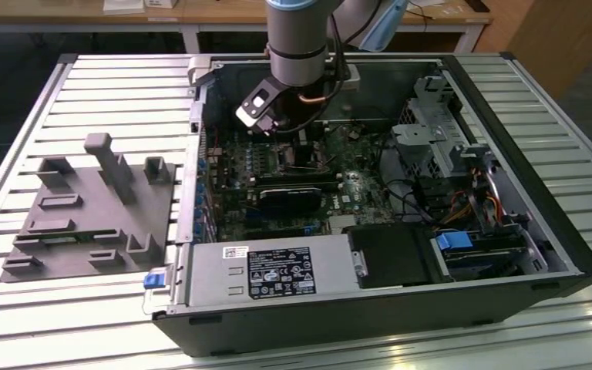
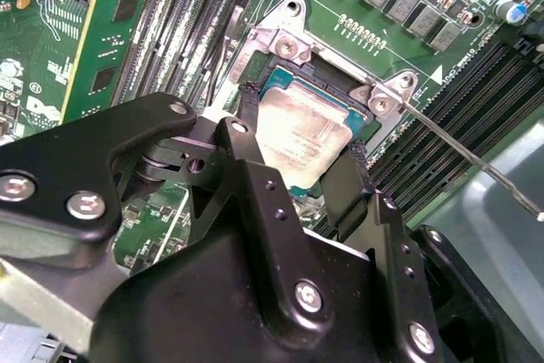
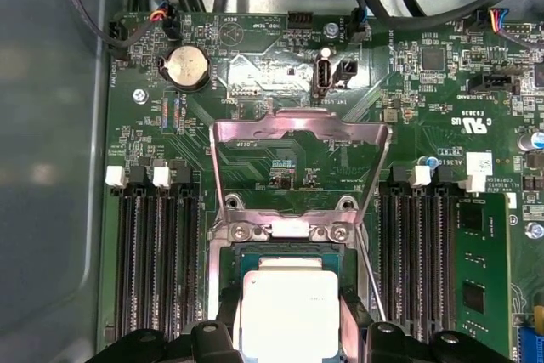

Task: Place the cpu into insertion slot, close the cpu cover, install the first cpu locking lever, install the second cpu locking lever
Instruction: 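Place the cpu into insertion slot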

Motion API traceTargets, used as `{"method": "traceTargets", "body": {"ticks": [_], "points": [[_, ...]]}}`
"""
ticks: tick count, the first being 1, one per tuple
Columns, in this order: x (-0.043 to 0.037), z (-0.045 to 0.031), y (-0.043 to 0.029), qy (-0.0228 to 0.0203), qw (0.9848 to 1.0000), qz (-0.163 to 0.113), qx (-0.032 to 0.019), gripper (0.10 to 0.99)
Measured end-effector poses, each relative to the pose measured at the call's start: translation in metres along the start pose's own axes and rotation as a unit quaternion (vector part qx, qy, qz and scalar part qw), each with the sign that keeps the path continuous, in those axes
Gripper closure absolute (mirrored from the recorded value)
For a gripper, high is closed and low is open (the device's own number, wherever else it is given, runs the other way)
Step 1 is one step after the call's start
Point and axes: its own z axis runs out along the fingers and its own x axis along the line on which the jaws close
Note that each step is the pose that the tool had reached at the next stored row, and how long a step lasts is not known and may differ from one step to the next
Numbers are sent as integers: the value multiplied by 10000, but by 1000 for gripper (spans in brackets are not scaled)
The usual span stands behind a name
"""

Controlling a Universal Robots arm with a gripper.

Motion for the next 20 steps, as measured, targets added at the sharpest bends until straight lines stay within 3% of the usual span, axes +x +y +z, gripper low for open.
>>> {"method": "traceTargets", "body": {"ticks": [20], "points": [[4, 25, 9, 2, 10000, 1, -2, 545]]}}
